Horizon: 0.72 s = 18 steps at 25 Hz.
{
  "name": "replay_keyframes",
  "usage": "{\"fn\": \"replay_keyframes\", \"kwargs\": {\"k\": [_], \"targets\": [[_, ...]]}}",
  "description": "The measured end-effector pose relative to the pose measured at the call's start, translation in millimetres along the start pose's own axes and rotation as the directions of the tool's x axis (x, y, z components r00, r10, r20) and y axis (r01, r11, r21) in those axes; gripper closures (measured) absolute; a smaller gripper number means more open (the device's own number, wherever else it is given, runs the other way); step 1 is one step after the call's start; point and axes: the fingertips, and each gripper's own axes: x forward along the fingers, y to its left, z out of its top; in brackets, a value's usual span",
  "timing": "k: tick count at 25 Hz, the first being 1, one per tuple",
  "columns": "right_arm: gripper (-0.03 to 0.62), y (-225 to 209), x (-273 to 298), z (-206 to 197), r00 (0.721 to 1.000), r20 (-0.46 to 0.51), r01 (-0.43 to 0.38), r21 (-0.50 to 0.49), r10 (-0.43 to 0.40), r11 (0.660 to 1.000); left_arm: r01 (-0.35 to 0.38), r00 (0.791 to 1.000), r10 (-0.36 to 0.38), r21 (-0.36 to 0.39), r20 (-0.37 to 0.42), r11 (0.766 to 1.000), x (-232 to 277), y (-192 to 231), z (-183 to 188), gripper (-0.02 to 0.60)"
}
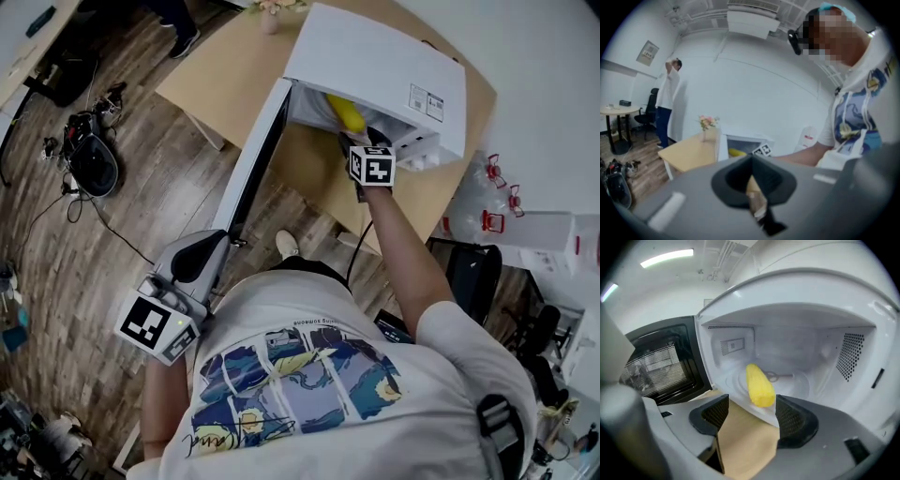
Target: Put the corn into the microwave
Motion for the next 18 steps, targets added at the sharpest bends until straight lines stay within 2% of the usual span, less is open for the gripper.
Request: {"fn": "replay_keyframes", "kwargs": {"k": [12,13,15,18], "targets": [[0.322,55.1,-77.5,-44.3,1.000,-0.002,-0.008,0.046,0.008,0.999,0.093,0.996,-0.094,0.026,0.002,0.995,-54.9,-23.0,-25.9,0.572],[0.332,60.5,-85.2,-47.7,1.000,0.000,-0.007,0.045,0.007,0.999,0.100,0.995,-0.100,0.029,0.002,0.995,-59.7,-25.7,-28.4,0.572],[0.402,70.1,-100.4,-54.5,1.000,0.005,-0.004,0.041,0.004,0.999,0.113,0.994,-0.113,0.032,0.002,0.993,-69.2,-31.6,-32.9,0.572],[0.463,85.5,-122.0,-65.2,1.000,0.005,-0.016,0.045,0.016,0.999,0.129,0.992,-0.129,0.036,0.000,0.991,-82.6,-40.1,-40.6,0.572]]}}
